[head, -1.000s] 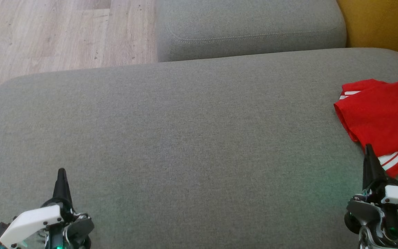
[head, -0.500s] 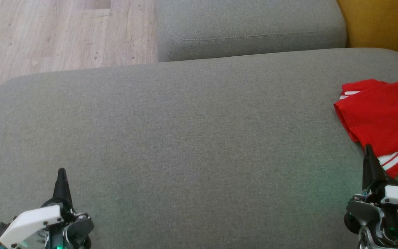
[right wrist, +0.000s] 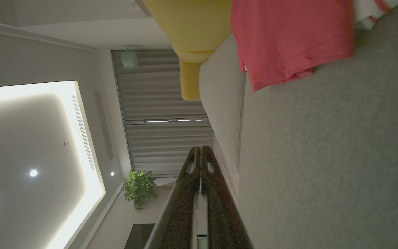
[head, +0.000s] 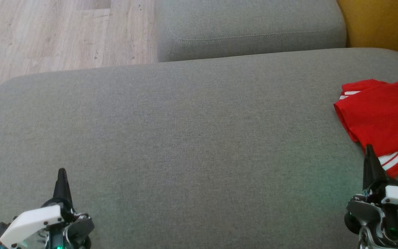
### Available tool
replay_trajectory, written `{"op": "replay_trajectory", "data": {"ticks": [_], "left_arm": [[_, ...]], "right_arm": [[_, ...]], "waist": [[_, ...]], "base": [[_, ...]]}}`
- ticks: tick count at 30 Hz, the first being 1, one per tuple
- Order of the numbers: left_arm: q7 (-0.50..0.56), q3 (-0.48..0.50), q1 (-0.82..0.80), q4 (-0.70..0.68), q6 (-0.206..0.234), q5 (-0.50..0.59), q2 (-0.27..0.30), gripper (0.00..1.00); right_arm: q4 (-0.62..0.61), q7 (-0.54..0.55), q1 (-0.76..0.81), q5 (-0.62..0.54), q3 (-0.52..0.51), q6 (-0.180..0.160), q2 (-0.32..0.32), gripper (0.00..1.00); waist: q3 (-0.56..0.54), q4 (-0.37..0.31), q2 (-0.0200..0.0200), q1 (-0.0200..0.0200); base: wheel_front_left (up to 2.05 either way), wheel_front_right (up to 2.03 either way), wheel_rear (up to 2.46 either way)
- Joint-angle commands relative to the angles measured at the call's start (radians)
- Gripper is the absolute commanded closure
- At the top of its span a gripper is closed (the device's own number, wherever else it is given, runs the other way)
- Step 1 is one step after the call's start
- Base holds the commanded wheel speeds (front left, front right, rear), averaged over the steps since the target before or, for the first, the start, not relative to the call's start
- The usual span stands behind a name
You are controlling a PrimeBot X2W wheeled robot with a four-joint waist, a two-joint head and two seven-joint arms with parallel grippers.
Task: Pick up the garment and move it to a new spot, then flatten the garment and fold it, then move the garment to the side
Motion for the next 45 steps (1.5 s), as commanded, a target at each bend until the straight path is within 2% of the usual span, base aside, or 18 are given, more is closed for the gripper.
{"op": "replay_trajectory", "data": {"ticks": [1, 45], "left_arm": [[0.006, 0.036, -0.048, -0.028, -0.007, 0.008, 0.007, 1.00], [0.011, 0.042, -0.048, -0.028, -0.007, 0.014, 0.003, 1.00]], "right_arm": [[-0.031, 0.008, -0.049, -0.008, 0.019, -0.001, -0.002, 1.00], [-0.031, 0.011, -0.050, -0.012, 0.015, -0.001, 0.001, 1.00]], "waist": [[0.000, 0.000, 0.0000, 0.0000], [0.000, 0.000, 0.0000, 0.0000]], "base": [[0.00, 0.00, 0.00], [0.00, 0.00, 0.00]]}}
